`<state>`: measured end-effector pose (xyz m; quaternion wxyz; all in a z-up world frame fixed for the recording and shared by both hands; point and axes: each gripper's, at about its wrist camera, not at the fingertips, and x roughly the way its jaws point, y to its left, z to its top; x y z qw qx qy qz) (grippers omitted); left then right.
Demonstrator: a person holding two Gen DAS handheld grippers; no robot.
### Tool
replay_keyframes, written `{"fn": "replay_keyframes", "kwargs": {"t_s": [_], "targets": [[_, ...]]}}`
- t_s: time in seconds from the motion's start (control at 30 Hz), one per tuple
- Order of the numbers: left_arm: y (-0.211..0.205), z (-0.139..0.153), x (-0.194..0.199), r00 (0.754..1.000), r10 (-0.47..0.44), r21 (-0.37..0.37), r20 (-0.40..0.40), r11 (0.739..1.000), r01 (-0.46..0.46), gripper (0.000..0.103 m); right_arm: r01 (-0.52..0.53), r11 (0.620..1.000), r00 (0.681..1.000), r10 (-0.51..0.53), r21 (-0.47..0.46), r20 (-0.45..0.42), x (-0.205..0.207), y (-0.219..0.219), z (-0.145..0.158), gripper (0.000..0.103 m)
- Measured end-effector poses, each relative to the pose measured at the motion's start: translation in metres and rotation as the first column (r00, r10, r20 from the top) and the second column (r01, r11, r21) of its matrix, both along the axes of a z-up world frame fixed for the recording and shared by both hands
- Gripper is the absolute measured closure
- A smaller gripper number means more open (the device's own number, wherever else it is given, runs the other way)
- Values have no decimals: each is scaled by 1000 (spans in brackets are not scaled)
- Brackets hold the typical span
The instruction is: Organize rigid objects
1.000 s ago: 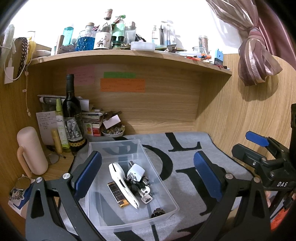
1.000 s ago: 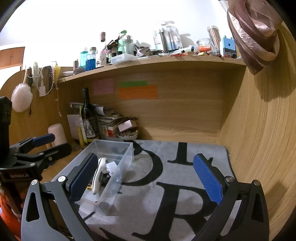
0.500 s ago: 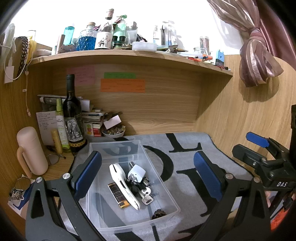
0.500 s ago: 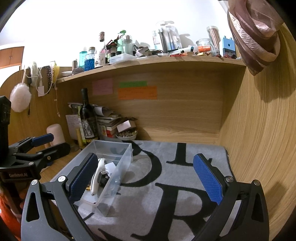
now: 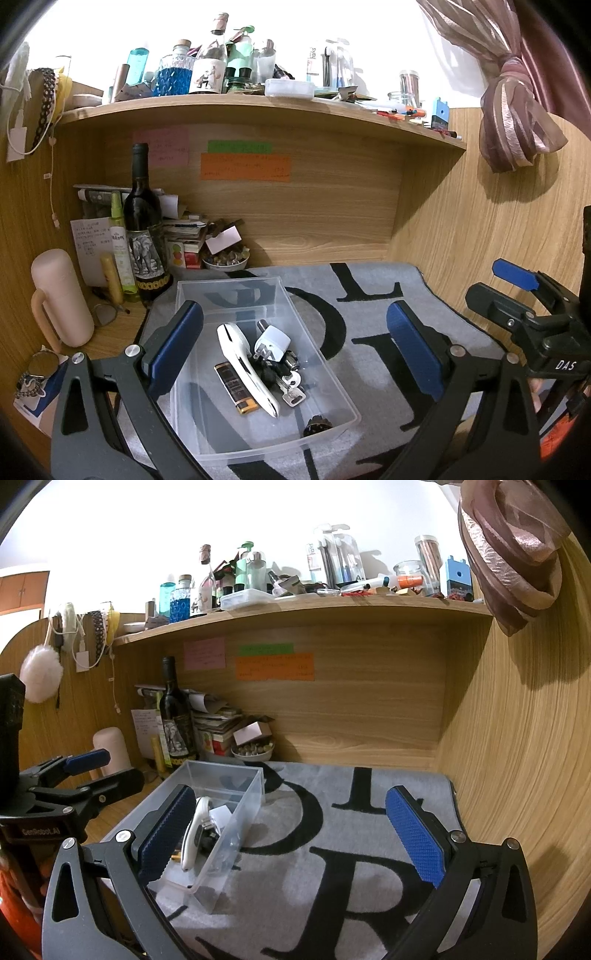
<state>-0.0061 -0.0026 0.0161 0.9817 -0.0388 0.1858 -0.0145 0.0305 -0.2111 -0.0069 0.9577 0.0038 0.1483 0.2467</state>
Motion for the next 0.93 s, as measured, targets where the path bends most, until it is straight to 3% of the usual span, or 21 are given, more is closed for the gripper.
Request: {"fn": "replay_keyframes", "kwargs": {"t_s": [0.93], "targets": [[1,-9,15,998,-30,-24,-58,999,29,2,-17,1000,1000,17,-18,-4,11,1,0,0]]}}
